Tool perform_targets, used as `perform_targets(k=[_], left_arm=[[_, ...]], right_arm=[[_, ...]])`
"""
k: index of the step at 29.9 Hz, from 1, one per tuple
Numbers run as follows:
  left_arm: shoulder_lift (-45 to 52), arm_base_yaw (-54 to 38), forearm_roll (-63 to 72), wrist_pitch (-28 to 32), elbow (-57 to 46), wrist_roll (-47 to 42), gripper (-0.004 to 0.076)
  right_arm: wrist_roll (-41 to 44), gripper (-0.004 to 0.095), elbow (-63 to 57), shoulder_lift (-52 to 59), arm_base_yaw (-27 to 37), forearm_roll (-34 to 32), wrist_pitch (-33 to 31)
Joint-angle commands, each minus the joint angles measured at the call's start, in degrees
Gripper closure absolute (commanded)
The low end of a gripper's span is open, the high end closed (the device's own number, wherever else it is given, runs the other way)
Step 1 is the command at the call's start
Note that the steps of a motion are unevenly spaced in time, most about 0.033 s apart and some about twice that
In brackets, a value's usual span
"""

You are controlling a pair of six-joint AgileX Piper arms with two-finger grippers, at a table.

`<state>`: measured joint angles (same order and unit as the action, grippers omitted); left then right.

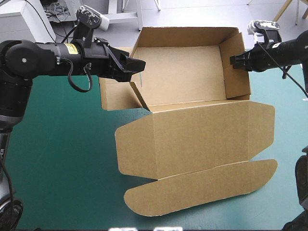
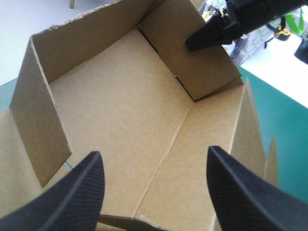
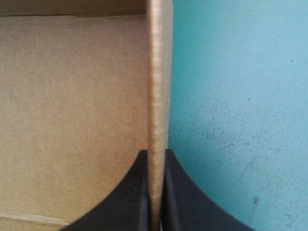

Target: Fold the box

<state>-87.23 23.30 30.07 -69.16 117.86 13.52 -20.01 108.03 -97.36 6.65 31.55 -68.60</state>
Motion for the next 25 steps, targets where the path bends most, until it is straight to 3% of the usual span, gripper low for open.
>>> perform_targets(k=[1, 7, 14, 17, 25], left_arm=[[2.0, 3.8, -6.8, 5.3, 1.7, -4.3, 0.0285], [0.8, 5.8, -12.1, 6.0, 1.7, -6.5, 0.0285], [-0.2, 5.8, -18.6, 4.0, 1.7, -8.4, 0.0285], [-1.2, 5.8, -24.7, 0.1, 1.7, -10.2, 0.0285], [-2.1, 5.8, -40.5, -3.4, 1.7, -13.9, 0.0286]], right_arm=[[2.3, 0.0919, 1.7, 2.7, 0.2, 2.1, 3.9], [3.3, 0.0915, 1.7, 2.1, -0.3, 1.0, 4.1], [8.3, 0.0916, 1.7, -1.0, -7.3, -9.6, 7.2], [10.0, 0.0916, 1.7, -1.5, -7.7, -8.7, 9.6], [11.1, 0.0916, 1.7, -2.9, -7.7, -7.9, 8.8]])
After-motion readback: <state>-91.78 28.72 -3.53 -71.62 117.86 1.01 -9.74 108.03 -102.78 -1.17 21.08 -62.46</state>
